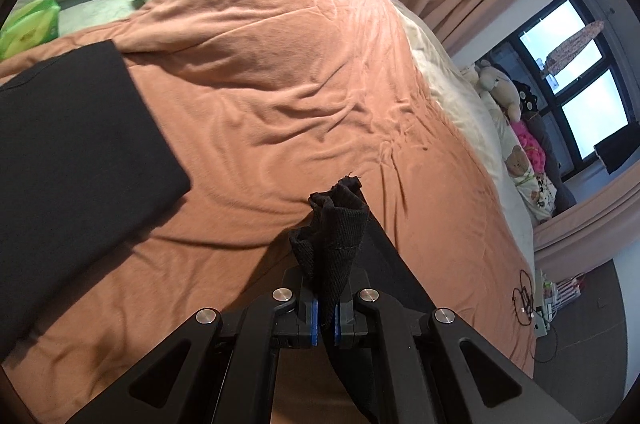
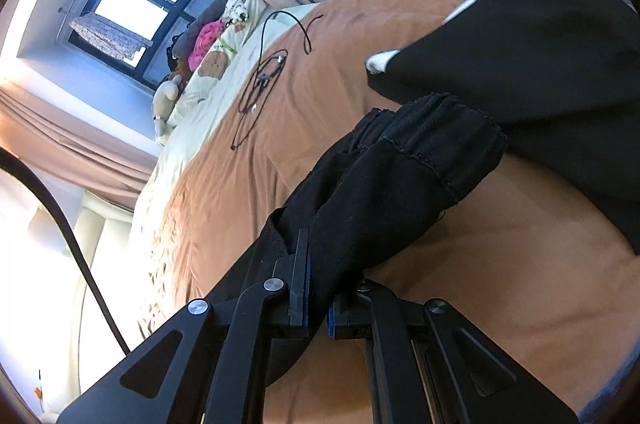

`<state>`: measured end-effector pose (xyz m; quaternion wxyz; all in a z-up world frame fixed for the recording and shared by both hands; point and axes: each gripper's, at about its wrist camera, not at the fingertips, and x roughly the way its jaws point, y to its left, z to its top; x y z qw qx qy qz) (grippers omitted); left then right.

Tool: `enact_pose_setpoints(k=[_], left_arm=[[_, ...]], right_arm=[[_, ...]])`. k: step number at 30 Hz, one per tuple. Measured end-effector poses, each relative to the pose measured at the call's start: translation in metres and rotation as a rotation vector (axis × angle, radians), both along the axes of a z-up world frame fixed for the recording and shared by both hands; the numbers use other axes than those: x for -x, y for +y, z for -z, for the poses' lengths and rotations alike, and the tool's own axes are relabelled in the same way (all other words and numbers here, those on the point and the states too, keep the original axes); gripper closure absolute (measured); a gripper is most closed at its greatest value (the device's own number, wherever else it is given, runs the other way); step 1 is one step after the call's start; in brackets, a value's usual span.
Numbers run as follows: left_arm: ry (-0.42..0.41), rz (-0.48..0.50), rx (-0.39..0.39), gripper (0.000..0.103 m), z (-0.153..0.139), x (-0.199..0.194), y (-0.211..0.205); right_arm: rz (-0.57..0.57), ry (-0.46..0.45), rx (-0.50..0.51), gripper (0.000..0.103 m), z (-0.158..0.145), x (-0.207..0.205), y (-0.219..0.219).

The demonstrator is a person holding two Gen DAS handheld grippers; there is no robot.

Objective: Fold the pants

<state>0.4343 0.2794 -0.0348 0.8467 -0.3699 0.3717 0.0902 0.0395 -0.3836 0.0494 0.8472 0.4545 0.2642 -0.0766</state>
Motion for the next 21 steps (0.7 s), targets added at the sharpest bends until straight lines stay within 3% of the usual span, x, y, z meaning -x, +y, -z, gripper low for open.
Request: enact_pose_setpoints(k=[13,21], left_arm=[[0.001,-0.022,0.003,0.098,-0.004,0.102,0.013],[0.011,-0.048,0.029,0.098,0.007,0.146,0.023]], right_arm=[[-0.05,0.004,0.043,0.101,-0.022,0.027,-0.005],[-0.077,0.012,0.041,0.101,-0.016,0.047,-0.008]])
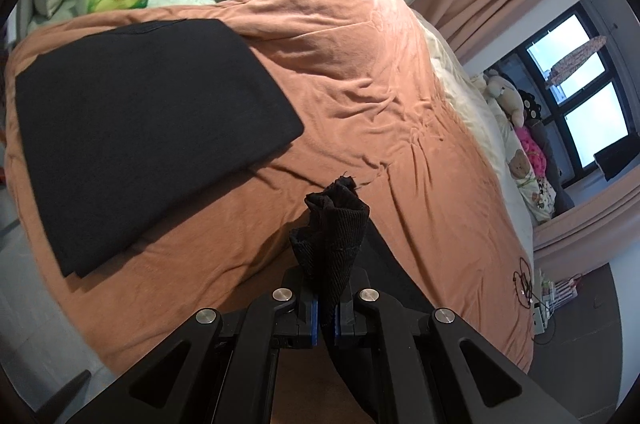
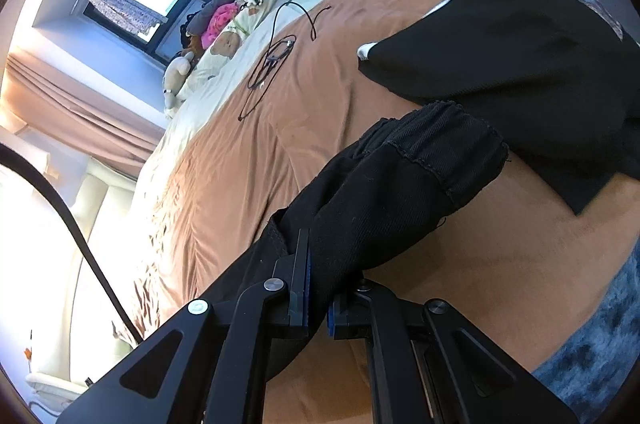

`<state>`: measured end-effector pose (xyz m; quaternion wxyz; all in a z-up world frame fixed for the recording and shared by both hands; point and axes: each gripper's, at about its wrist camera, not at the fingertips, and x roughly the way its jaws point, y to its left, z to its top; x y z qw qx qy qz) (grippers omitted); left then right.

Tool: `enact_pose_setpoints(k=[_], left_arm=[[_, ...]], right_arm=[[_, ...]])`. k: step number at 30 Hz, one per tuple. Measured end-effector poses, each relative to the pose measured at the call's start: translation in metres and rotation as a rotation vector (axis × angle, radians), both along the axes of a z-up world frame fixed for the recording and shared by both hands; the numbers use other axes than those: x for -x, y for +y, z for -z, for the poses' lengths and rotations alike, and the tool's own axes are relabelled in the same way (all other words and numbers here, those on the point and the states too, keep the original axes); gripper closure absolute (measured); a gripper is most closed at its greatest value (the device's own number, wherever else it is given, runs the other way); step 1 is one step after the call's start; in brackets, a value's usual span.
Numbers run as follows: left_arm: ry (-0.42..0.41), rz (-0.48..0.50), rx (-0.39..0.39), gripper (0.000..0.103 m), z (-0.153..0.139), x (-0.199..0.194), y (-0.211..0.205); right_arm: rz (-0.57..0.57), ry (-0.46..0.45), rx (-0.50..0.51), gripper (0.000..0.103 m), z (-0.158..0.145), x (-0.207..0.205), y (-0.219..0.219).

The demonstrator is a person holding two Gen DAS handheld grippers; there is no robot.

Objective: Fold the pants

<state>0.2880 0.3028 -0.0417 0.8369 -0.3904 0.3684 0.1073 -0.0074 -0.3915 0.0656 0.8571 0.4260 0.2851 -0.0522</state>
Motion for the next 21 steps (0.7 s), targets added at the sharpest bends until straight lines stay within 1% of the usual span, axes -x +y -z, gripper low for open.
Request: enact_pose_setpoints(k=[5,10,13,16,17,18,19,20,21], left_arm=[[0.019,-0.02,0.018,0.098,0.02,0.019,0.007],[0.051,-0.037,0.036,0.098,0.045,0.029,0.014],[0.085,-0.048,0.045,0.098,0.065,0.029,0.018],[0.128,-0.05,0.054,0.097,0.087,0.029,0.02],[0.155,-0.046,0.052,0.093,0.095,0.028,0.02],[0.197,-0.036,0.046,0.093,0.105,0.028,0.02],[0.211,-0.031,0.048,0.087,0.109,0.029,0.02],[0.212,-0.028,0.051,0.083,0.112,0.032,0.021],[0.197,-0.023,0.057,0.081,0.113,0.036,0.022]], right_arm=[[-0.007,0.021,0.005,0.101,0.006,0.004,0.002],[0.0,0.051,-0.018,0.101,0.02,0.012,0.002],[0.01,0.08,-0.034,0.101,0.034,0.016,0.002],[0.024,0.136,-0.031,0.101,0.055,0.017,0.003],[0.025,0.153,-0.023,0.099,0.059,0.016,0.005],[0.024,0.176,-0.011,0.099,0.066,0.015,0.007],[0.027,0.2,-0.003,0.095,0.071,0.015,0.007],[0.03,0.221,0.003,0.091,0.076,0.016,0.008],[0.034,0.237,0.013,0.088,0.078,0.018,0.008]])
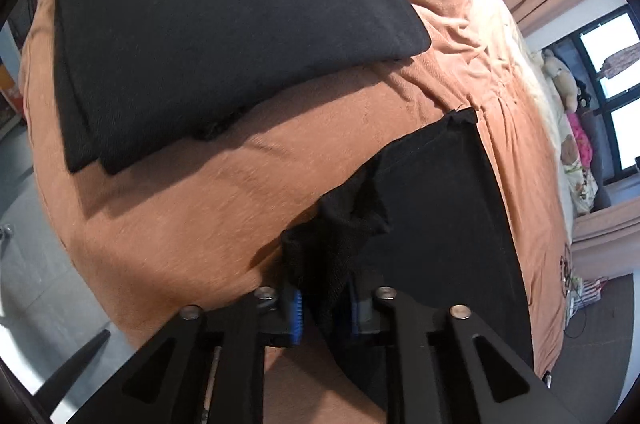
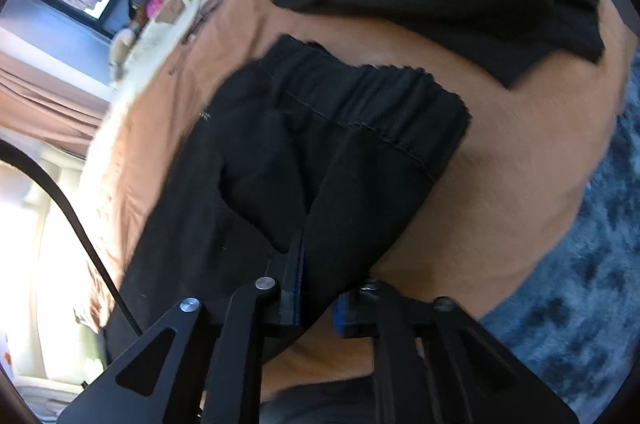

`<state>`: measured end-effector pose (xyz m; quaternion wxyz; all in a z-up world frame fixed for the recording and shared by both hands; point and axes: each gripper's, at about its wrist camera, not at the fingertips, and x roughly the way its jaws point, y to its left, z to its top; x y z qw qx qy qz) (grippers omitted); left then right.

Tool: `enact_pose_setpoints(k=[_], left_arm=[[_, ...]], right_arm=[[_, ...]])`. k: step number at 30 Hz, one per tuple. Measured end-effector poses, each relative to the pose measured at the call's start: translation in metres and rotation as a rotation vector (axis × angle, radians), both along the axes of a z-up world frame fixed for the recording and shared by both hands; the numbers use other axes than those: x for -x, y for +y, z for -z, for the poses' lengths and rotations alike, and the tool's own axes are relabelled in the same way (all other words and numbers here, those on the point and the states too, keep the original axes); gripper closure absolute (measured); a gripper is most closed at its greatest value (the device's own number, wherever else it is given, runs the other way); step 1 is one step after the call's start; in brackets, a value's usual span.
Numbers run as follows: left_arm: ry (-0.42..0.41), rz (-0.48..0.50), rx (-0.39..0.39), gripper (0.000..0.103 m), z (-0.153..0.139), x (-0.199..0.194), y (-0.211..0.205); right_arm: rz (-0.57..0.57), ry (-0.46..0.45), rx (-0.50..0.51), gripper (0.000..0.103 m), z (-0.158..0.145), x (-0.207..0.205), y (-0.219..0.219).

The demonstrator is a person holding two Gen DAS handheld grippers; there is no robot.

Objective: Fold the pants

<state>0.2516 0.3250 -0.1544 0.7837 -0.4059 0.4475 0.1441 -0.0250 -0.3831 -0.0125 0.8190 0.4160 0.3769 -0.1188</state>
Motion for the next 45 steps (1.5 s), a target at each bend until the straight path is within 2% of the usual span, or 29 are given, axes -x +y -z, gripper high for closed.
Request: enact_pose_setpoints(k=[3,4,5,10,14,19,21,25,29,31,33,34,38,45], left_arm=[[0.009,0.014,-0.023,0.075,-0.006,0.009,0.002],[0.021,0.018,-0.044,0.074,-0.01,0.013,0.002],[0.033,0.02,-0.062,0.074,-0.014,0.018,0.003],[0.051,0.023,-0.137,0.073,-0.033,0.028,0.007],[0.043,0.048,-0.189,0.073,-0.054,0.02,0.0],[-0.005,0.108,-0.196,0.071,-0.076,-0.006,-0.022],[-0.018,0.132,-0.192,0.058,-0.081,-0.02,-0.034],[-0.03,0.193,-0.209,0.055,-0.088,-0.044,-0.062],[-0.035,0.255,-0.174,0.049,-0.085,-0.072,-0.093],[-0.038,0.277,-0.163,0.046,-0.084,-0.081,-0.106],[-0.042,0.289,-0.128,0.044,-0.082,-0.089,-0.116],[-0.043,0.297,-0.116,0.044,-0.081,-0.094,-0.123],[-0.041,0.322,-0.119,0.044,-0.083,-0.114,-0.148],[-0.03,0.367,-0.121,0.044,-0.08,-0.144,-0.184]], right_arm=[[0.004,0.013,0.044,0.077,0.0,0.012,0.001],[0.012,0.017,0.059,0.068,-0.001,0.019,0.002],[0.023,0.019,0.074,0.063,-0.004,0.023,0.005],[0.029,-0.009,0.192,0.062,-0.031,0.046,0.014],[-0.029,-0.041,0.286,0.062,-0.052,0.043,0.032],[-0.152,-0.094,0.35,0.062,-0.071,0.013,0.061],[-0.204,-0.106,0.368,0.062,-0.074,0.0,0.071],[-0.332,-0.115,0.455,0.062,-0.076,-0.039,0.103],[-0.427,-0.148,0.472,0.062,-0.078,-0.072,0.138],[-0.457,-0.151,0.486,0.051,-0.078,-0.086,0.147],[-0.471,-0.16,0.505,0.026,-0.079,-0.097,0.158],[-0.479,-0.17,0.512,0.022,-0.079,-0.103,0.165],[-0.513,-0.18,0.515,0.016,-0.08,-0.123,0.178],[-0.625,-0.177,0.604,0.016,-0.079,-0.169,0.191]])
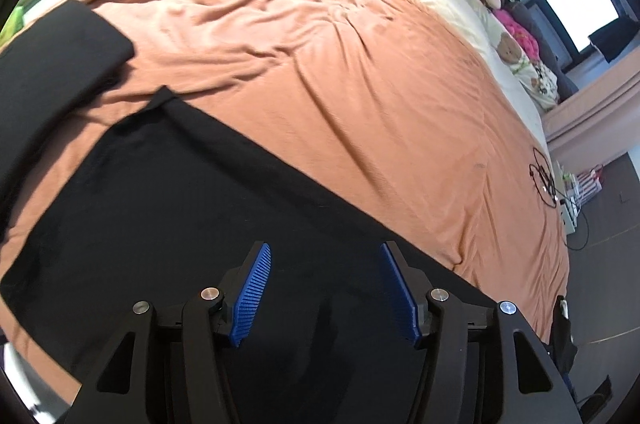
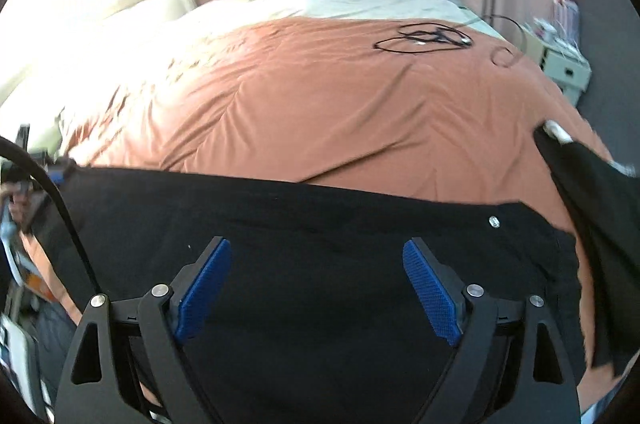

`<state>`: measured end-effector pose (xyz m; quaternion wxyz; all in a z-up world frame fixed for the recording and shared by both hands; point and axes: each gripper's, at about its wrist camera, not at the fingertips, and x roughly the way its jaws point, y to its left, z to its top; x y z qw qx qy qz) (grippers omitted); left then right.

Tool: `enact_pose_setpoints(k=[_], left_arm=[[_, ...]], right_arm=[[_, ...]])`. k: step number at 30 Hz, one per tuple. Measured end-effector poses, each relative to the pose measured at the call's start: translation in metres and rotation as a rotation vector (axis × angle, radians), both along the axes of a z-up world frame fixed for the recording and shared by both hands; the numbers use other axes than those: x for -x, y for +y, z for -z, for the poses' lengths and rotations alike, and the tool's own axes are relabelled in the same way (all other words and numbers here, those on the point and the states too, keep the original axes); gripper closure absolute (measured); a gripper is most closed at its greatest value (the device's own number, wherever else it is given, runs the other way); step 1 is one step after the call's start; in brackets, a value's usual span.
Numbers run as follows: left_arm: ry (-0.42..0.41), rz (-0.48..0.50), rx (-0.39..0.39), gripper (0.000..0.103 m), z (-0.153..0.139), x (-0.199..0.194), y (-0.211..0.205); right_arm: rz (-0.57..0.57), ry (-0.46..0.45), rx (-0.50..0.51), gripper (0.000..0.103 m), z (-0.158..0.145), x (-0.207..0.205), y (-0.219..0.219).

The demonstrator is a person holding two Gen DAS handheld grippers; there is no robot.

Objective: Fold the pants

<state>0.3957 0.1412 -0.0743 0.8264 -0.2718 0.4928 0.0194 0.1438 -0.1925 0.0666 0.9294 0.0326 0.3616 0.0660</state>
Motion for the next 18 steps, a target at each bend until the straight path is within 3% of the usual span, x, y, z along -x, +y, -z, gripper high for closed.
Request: enact_pose_setpoints(k=[7,11,18], left_arm=[[0.062,0.017,-0.014,0.044,0.016,-0.031,-0.027],[0.094,0.024,-0.026,0.044,0.022,-0.042,-0.039],[0.155,0.038,-0.052,0.044,0.04,-0.063,-0.051]], right_arm=[[-0.137,0.049,0.042,0.016,0.008,-0.043,0.023],[-0.18,0.092,0.087,0.027,0.011,-0.068,0.033],[-0.242,0.136,0.104,0.033,0.012,-0.111,0.044]])
